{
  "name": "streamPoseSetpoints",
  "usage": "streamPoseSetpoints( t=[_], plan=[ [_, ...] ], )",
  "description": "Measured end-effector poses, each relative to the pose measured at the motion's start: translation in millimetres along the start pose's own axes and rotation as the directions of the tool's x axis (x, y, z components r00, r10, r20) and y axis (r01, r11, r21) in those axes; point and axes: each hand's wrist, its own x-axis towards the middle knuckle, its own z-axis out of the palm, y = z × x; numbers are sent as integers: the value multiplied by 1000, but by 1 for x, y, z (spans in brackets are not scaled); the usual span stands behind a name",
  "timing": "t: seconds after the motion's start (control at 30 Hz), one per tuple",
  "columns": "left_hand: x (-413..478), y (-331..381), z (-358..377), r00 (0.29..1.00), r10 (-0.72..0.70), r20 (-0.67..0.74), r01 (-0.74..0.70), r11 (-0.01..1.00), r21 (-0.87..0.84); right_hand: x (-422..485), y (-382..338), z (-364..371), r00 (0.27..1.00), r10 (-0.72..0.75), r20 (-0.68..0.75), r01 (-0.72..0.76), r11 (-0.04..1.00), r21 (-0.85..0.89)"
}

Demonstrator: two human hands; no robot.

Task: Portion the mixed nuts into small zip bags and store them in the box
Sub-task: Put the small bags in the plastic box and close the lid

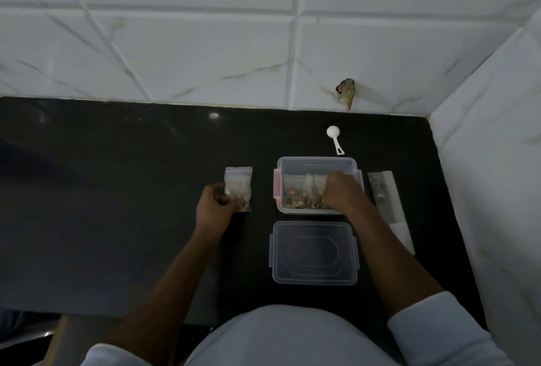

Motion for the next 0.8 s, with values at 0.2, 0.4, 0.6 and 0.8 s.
streamPoseSetpoints(
  t=[0.2,0.4,0.6,0.8],
  plan=[
    [-17,30,-5,986,6,164,52,938,-344,-25,-17,-16,994,-87,-63,106,881,462],
    [-38,68,17,918,263,297,-74,849,-523,-50,-39,-22,925,-332,184,-37,406,913],
    [-26,66,25,945,229,235,-117,904,-411,-45,-35,-20,990,-139,-18,107,663,741],
    [-4,32,12,996,89,16,-88,995,-39,-14,-21,-5,1000,-24,18,16,931,364]
  ],
)
